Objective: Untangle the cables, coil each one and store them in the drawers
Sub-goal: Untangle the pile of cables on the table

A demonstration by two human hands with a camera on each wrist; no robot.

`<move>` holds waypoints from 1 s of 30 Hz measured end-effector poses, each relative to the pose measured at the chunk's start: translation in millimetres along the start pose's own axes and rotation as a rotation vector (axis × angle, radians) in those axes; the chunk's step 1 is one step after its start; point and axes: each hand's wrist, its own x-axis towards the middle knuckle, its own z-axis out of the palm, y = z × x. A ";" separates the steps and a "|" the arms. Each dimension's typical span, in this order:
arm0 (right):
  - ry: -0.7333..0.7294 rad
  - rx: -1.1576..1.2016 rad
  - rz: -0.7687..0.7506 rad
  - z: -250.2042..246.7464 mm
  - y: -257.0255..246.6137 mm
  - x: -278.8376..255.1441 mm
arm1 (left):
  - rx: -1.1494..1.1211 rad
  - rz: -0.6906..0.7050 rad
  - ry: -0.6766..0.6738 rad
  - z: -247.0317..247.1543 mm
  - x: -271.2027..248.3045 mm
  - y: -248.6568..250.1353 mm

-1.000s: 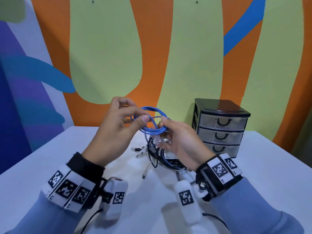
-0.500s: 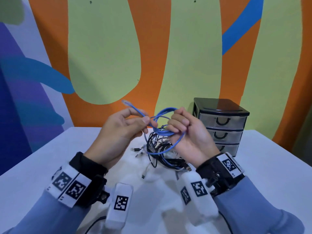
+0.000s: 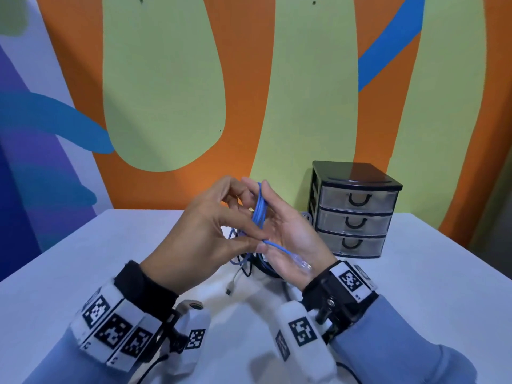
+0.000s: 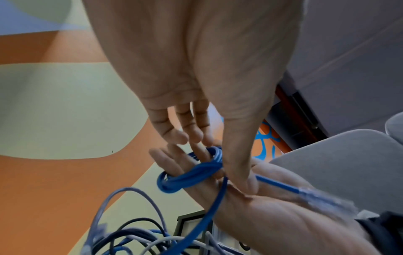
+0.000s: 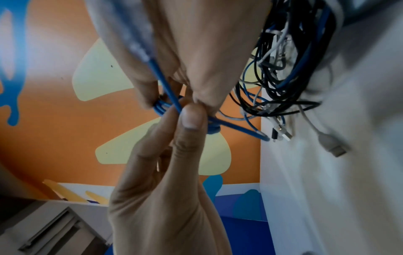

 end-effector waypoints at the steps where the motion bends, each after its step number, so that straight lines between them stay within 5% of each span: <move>1: -0.004 -0.022 0.004 0.4 1.5 -0.4 | -0.005 -0.040 0.003 -0.2 -0.2 -0.5; 8: -0.072 -0.002 -0.025 3.6 2.6 -3.0 | -0.260 -0.364 0.024 0.7 3.6 2.9; 17: -0.099 -0.099 -0.035 5.4 -2.9 -2.8 | -0.418 -0.388 -0.015 -4.0 1.1 -1.8; 23: 0.172 -0.420 -0.365 -10.7 -14.1 5.1 | -0.748 -0.400 0.062 -10.1 1.4 -7.4; 26: 0.042 -0.539 -0.183 -9.1 -6.5 6.5 | -0.896 -0.383 -0.079 -11.4 -0.9 -6.2; 30: -0.081 -0.272 -0.034 5.9 1.0 -1.3 | -0.976 -0.424 -0.188 -10.9 -1.9 -3.5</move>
